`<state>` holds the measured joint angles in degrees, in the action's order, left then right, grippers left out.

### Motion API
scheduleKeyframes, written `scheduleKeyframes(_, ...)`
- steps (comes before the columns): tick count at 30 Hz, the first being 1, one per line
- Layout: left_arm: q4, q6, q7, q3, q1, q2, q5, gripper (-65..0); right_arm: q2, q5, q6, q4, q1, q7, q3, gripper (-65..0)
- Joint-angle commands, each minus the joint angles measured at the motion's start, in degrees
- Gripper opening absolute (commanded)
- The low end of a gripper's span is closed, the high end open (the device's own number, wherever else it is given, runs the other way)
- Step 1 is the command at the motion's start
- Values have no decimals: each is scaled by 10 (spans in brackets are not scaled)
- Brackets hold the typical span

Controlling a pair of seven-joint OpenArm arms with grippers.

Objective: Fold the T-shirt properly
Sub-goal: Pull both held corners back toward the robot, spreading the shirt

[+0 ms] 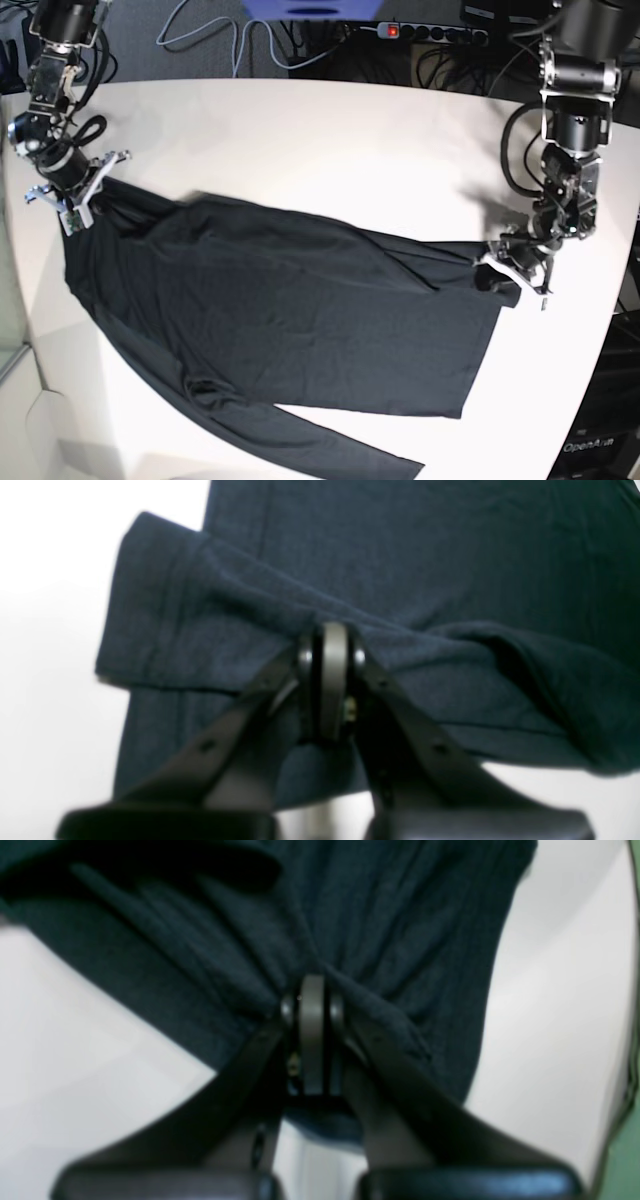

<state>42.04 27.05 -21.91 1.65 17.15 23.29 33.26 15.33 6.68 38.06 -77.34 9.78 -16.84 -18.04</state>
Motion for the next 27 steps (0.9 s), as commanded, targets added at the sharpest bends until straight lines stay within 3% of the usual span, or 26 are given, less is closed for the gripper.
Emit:
scheduleKeyframes(1, -18, -13, -89, 6, -20, 10, -55, -624, 1, 56, 19, 8, 27, -94, 1, -644)
scheduleKeyframes(5, -12, 1, -123, 5, -39, 16, -55, -624, 1, 55, 19, 6, 49, -91, -3, -644)
scheduleKeyframes(18, 64, 2, -129, 2, -154, 44, -52, -624, -15, 54, 19, 5, 110, -48, -4, -649)
scheduleKeyframes(27, 140, 2, -129, -71, -267, 45, -55, -624, -32, 55, 19, 5, 152, 9, -33, -649)
